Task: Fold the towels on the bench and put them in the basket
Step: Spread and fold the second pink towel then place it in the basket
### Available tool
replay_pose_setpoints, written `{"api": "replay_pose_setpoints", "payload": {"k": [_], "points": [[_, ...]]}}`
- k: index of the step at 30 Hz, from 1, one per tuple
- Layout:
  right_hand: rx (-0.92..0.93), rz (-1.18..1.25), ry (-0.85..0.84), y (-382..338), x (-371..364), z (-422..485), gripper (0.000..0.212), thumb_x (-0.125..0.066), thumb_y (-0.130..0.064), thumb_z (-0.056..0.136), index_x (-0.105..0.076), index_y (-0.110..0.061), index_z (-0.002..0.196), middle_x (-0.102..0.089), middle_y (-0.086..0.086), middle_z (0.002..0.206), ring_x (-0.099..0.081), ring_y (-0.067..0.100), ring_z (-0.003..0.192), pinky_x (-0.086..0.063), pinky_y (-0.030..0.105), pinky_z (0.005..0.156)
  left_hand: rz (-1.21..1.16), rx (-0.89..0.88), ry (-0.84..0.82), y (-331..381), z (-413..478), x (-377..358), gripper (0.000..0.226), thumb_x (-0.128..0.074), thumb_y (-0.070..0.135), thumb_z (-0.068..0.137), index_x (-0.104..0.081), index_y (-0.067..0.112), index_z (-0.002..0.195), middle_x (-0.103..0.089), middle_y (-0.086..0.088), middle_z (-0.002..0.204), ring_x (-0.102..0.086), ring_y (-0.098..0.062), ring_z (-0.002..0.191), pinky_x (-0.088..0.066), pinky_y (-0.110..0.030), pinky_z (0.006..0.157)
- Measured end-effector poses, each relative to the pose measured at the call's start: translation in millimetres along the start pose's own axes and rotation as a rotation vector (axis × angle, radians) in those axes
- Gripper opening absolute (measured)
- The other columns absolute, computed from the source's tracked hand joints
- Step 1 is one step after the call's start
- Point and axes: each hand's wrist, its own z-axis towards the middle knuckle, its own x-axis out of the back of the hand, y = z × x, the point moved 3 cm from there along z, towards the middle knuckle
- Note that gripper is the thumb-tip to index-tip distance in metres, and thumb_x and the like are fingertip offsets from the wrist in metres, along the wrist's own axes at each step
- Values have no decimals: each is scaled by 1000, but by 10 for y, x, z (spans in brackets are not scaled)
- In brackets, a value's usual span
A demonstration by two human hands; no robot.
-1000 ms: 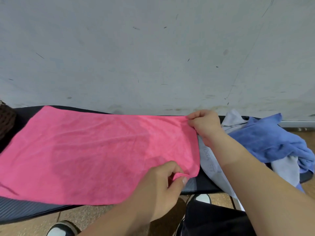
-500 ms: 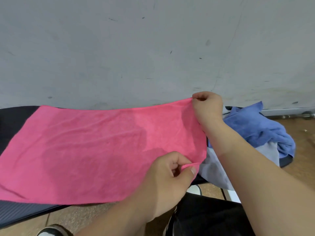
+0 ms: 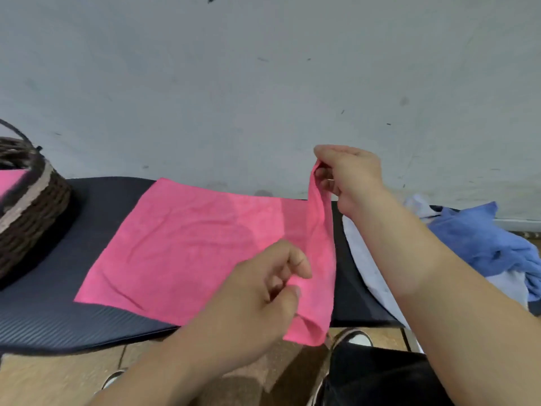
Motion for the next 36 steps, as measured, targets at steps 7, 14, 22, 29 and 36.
{"api": "replay_pose_setpoints", "payload": {"k": [7,14,22,29,36], "points": [[-63,-27,-169,209,-1277,-249,11,-67,-2,89,-68,-9,81,-62,8,64,-56,14,48,-44,25,46,122,131,230,-196,-361,1026,36,-60,-6,81,-78,25,74,-73,-6,67,-56,-12,55,-44,-24,55],[-55,-185,-249,450,-2184,-282,31,-52,20,82,-65,-8,76,-57,14,64,-55,19,46,-48,30,49,18,266,407,-643,-554,1914,5,-76,14,81,-77,12,77,-78,-2,76,-69,-18,69,-60,-51,82],[133,-593,-374,1156,-2599,-63,18,-64,-5,90,-78,-13,97,-75,9,90,-69,24,78,-54,37,73,206,461,484,-1218,-531,2230,25,-73,10,86,-60,19,105,-72,-12,81,-75,-33,62,-64,-52,64],[767,-1356,-630,1618,-2312,-158,57,-36,-37,101,-45,-14,152,-56,11,144,-50,35,132,-36,48,115,340,547,441,-1385,-448,2193,22,-68,15,88,-53,22,103,-65,31,55,-65,-6,48,-62,-37,56],[802,-1357,-599,1668,-1721,-135,65,-25,-44,102,-46,-6,151,-52,15,151,-45,33,140,-29,47,123,295,531,332,-1261,-391,1935,7,-64,7,93,-60,5,98,-72,12,55,-65,-4,44,-51,-23,40]]}}
